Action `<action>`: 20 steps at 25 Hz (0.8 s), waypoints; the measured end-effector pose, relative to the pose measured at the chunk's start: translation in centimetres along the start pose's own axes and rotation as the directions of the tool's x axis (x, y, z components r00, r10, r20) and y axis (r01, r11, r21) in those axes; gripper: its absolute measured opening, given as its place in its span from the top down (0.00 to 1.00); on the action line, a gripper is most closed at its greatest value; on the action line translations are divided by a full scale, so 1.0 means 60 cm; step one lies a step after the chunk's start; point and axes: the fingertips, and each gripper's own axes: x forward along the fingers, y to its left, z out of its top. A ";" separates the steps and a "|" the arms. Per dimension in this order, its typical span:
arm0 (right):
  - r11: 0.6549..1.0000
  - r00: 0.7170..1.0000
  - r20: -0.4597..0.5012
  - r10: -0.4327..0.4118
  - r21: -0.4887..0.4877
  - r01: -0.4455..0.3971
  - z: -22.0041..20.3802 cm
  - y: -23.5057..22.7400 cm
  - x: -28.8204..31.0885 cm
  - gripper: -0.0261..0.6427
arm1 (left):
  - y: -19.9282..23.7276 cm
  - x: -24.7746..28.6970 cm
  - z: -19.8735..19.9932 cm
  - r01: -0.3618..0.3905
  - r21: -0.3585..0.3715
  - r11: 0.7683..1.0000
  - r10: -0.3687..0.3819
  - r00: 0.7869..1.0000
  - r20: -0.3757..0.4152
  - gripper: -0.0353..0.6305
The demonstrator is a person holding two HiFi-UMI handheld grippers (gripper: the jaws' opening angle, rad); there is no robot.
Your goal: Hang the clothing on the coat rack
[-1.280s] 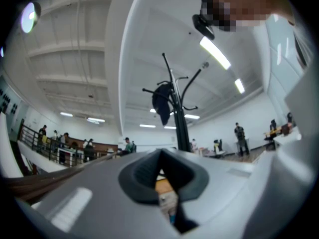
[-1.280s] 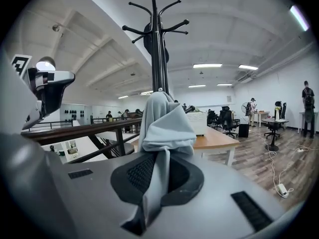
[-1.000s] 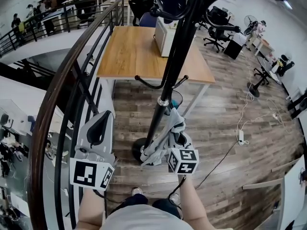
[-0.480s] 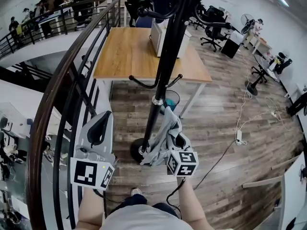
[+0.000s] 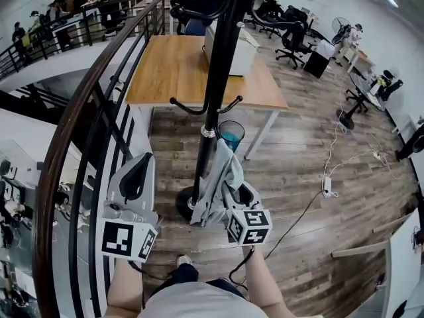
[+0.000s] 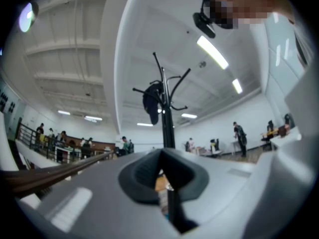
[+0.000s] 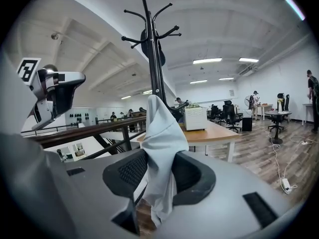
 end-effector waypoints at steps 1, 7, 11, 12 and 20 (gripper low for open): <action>1.000 1.000 -0.001 0.007 -0.001 -0.007 0.000 0.001 -0.005 0.73 | -0.004 -0.003 0.002 -0.003 0.000 1.000 0.003 1.000 0.000 0.93; 0.999 0.999 -0.012 0.039 -0.012 -0.039 -0.002 0.003 -0.036 0.66 | -0.029 -0.023 0.013 -0.023 0.002 1.000 0.023 1.000 0.005 0.93; 0.999 0.998 0.047 0.041 -0.033 -0.040 0.015 0.000 -0.065 0.63 | -0.047 -0.038 0.022 -0.034 0.003 0.999 0.034 0.999 0.009 0.93; 0.998 0.997 0.069 0.044 -0.039 -0.041 0.024 0.000 -0.072 0.63 | -0.052 -0.041 0.024 -0.036 0.004 0.999 0.036 0.999 0.010 0.93; 0.994 0.986 0.144 0.086 -0.075 -0.076 0.078 0.016 -0.121 0.91 | -0.080 -0.072 0.044 -0.058 0.018 0.998 0.057 0.998 0.022 0.93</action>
